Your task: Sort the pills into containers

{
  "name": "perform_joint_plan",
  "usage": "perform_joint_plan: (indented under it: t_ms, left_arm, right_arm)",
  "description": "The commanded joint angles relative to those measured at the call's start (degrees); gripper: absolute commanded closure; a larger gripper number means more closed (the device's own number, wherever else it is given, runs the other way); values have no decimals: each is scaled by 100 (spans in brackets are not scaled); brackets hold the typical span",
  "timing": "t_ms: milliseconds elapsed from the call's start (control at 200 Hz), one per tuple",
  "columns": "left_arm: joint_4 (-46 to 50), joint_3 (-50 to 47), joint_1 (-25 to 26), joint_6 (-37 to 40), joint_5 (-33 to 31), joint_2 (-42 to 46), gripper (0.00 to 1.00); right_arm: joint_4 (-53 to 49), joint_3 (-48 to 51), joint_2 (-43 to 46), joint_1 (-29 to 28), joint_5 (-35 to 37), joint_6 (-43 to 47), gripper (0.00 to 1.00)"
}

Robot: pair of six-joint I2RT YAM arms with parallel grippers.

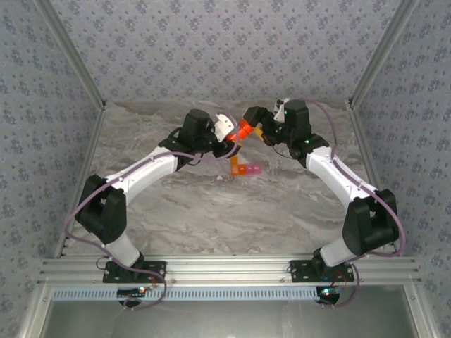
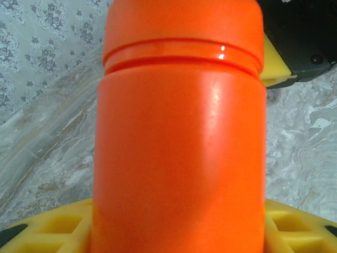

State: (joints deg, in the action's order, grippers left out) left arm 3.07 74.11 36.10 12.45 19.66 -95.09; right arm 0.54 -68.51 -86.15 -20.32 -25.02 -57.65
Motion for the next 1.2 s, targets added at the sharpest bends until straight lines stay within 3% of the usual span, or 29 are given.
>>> perform_joint_plan:
  t_ms: [0,345,760,1194]
  left_arm:
    - [-96,113,30,54,20,-107,100]
    - [-136,136,44,17,20,-137,100]
    - [-210,139,42,-29,38,-55,100]
    - [-278,131,45,-110,61,21,100]
  right_arm:
    - [24,-199,-71,-71,15,-53,16]
    - [114,-171,-91,-146,-163,-104,30]
    - [79,-44,-98,-198,-204,-29,28]
    - [126,-31,-104,-182,-334,159,47]
